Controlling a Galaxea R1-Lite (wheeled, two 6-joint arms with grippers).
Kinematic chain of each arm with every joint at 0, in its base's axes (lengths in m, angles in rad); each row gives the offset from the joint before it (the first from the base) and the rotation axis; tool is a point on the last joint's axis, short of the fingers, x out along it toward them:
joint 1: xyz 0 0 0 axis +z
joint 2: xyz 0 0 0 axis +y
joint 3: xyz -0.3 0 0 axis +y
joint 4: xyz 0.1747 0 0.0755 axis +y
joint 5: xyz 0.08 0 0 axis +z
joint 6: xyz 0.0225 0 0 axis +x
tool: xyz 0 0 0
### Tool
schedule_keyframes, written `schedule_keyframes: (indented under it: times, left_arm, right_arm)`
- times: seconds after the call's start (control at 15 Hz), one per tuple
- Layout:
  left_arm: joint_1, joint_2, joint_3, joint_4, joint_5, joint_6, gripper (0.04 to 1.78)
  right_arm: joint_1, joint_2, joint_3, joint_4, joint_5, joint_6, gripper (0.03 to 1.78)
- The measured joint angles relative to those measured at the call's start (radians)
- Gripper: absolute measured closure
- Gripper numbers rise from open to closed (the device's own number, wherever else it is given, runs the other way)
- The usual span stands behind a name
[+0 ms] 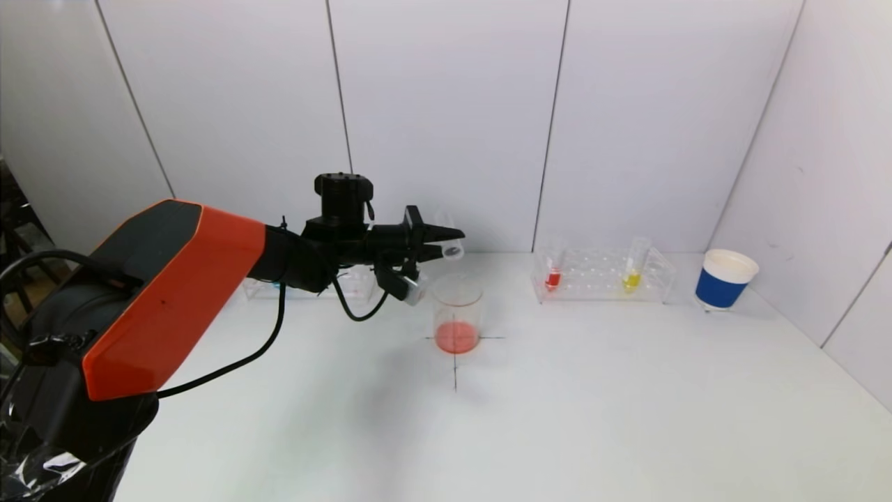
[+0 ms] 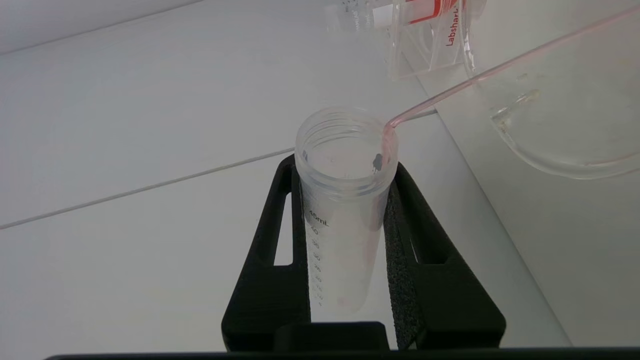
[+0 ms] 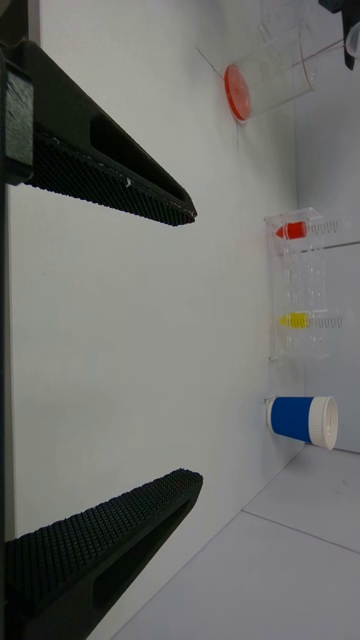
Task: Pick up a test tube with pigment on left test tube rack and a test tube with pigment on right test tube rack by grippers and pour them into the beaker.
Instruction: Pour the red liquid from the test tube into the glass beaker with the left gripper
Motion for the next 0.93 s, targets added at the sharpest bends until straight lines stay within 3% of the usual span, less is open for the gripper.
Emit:
schedule_keyframes:
  times: [0.67, 0.93]
  left_arm:
    - [0.000, -0.020, 0.006, 0.001, 0.013, -0.001, 1.37]
    - [0.003, -0.040, 0.010, 0.000, 0.044, -0.096, 1.37]
  right_arm:
    - [0.000, 0.000, 0.000, 0.000, 0.000, 0.000, 0.04]
    - [0.000, 0.000, 0.000, 0.000, 0.000, 0.000, 0.04]
